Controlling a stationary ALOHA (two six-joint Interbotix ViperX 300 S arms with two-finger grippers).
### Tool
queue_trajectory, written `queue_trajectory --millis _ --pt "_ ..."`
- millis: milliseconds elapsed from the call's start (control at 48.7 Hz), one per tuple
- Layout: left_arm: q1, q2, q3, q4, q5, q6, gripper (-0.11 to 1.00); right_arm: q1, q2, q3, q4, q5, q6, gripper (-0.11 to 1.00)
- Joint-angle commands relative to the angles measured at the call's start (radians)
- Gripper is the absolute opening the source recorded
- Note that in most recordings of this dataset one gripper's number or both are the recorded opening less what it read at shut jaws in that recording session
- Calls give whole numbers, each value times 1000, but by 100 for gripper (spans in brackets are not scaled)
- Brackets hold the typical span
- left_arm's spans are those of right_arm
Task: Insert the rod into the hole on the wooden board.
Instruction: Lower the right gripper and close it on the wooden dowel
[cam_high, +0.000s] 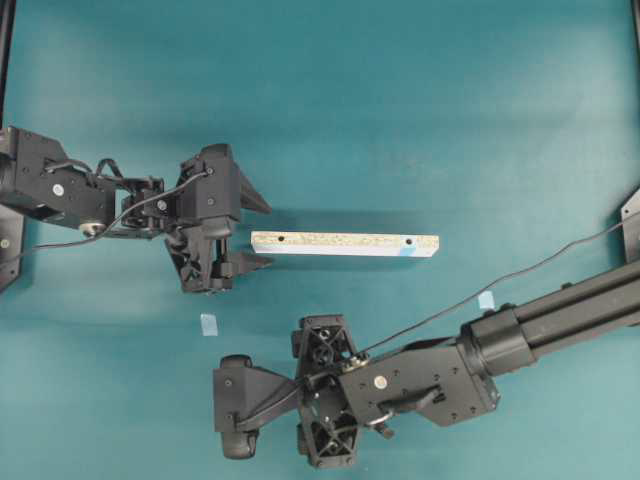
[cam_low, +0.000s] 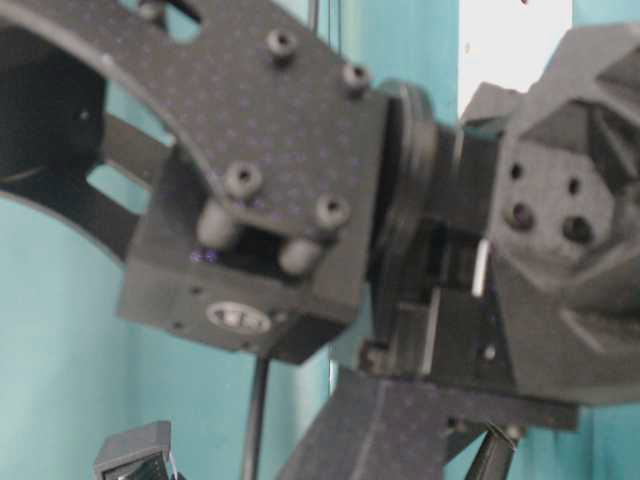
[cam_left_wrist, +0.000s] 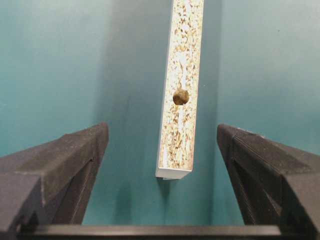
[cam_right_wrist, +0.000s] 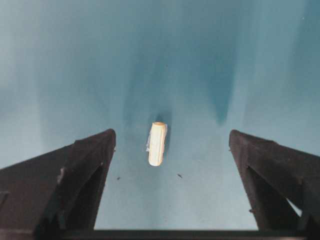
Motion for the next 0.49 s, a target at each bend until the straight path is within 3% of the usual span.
queue_trajectory --millis 0,472 --pt "-8 -14 -17 2 -8 0 97 6 -20 -23 2 -3 -3 96" --pt "-23 -14 -15 2 -6 -3 97 6 -11 -23 2 -12 -2 92"
